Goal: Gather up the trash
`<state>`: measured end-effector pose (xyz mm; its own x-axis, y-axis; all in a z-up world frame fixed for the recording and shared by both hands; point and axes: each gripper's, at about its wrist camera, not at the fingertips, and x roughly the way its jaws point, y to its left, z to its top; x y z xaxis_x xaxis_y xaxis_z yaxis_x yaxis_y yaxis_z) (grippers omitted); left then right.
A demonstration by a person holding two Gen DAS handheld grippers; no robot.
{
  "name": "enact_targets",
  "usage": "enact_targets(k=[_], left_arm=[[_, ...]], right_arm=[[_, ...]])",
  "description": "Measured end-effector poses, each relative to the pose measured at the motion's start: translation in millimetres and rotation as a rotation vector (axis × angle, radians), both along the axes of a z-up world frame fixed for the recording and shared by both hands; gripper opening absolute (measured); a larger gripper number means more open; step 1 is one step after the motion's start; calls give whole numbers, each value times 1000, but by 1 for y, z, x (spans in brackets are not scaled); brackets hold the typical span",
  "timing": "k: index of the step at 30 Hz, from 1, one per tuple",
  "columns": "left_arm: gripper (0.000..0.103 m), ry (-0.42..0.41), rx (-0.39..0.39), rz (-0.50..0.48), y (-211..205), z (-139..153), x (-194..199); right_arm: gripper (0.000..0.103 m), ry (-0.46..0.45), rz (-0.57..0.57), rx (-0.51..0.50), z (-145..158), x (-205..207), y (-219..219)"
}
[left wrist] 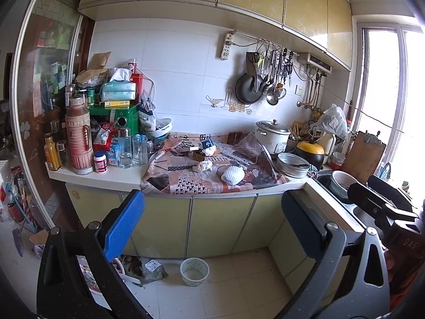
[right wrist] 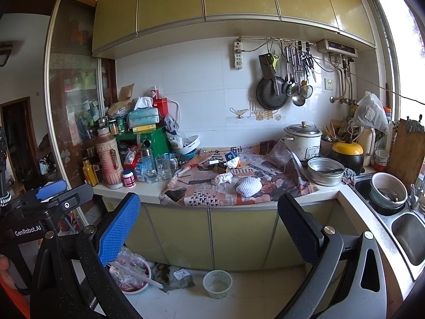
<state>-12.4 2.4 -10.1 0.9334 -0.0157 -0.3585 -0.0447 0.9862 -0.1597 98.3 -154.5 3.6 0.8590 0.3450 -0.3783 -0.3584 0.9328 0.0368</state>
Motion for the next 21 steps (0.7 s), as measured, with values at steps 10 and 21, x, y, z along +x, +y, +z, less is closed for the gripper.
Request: enact_targets(k=[10, 21], left_arm=[[103, -5, 9, 4, -5, 2, 0], [103, -4, 9, 4, -5, 2, 1]], right_arm=[[103, 1, 0, 2, -2, 1, -3], [103, 3, 1, 5, -2, 0, -4]])
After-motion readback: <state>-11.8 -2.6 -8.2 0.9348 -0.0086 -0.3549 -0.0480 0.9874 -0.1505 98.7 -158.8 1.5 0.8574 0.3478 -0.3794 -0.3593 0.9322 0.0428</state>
